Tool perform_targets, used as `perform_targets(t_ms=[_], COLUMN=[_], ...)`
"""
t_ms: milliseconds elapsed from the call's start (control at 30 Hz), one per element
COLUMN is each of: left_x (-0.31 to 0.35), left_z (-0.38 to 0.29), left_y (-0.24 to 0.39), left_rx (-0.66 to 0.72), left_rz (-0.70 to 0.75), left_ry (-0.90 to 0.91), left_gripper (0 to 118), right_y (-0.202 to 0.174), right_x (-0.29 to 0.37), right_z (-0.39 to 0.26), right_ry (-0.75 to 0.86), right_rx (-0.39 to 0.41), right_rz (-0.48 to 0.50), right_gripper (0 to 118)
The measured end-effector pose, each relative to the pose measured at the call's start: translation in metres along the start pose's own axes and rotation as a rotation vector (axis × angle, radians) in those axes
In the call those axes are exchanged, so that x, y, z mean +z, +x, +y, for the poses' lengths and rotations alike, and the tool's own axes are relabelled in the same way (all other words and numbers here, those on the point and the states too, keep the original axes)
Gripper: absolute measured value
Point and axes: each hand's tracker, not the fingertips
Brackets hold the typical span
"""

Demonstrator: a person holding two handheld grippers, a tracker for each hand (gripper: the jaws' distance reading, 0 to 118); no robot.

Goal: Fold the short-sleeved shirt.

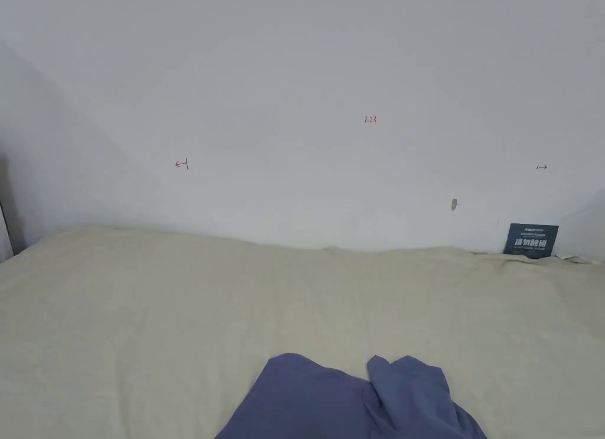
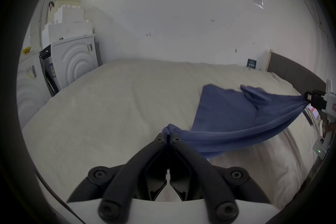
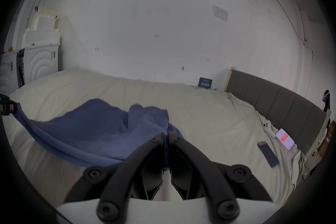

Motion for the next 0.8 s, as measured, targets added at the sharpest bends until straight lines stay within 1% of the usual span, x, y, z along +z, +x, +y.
perform_targets(t_ms=[100,200,267,300,400,433,567,633,667,700,767,800], left_x=[0.013,0.027,0.027,0.036,0.033,0.032,0.037,0.039,0.042,0.034,0.044,0.050], left_z=[-0.025,-0.047,-0.057,-0.056,-0.063,-0.064,-0.057,-0.053,-0.051,-0.057,-0.051,-0.047], left_y=[-0.003,0.000,-0.001,0.008,0.008,0.009,0.014,0.015,0.015,0.007,0.004,0.003], left_rx=[-0.004,-0.010,-0.019,-0.023,-0.016,-0.008,0.009,0.014,0.022,0.038,0.058,0.061], left_rz=[0.003,0.009,0.014,0.014,0.014,0.012,0.009,0.005,0.000,-0.007,-0.006,-0.008], left_ry=[-0.035,-0.074,-0.107,-0.111,-0.140,-0.147,-0.159,-0.163,-0.161,-0.156,-0.126,-0.106], left_gripper=[0,0,0,0,0,0,0,0,0,7,20,29], right_y=[-0.003,-0.004,-0.007,-0.008,-0.010,-0.010,-0.010,-0.008,-0.007,-0.006,-0.002,0.000], right_x=[0.014,0.022,0.024,0.024,0.021,0.020,0.019,0.020,0.022,0.025,0.034,0.037], right_z=[-0.028,-0.052,-0.066,-0.073,-0.088,-0.090,-0.091,-0.086,-0.081,-0.076,-0.066,-0.060], right_ry=[-0.029,-0.087,-0.124,-0.136,-0.175,-0.179,-0.187,-0.187,-0.182,-0.178,-0.134,-0.119], right_rx=[0.013,0.000,0.015,0.012,0.019,0.010,0.008,-0.013,-0.017,-0.020,-0.035,-0.037], right_rz=[-0.007,0.000,-0.002,0.002,0.003,0.006,0.005,0.022,0.023,0.025,0.034,0.033], right_gripper=[3,3,3,3,3,3,4,7,10,20,53,61])
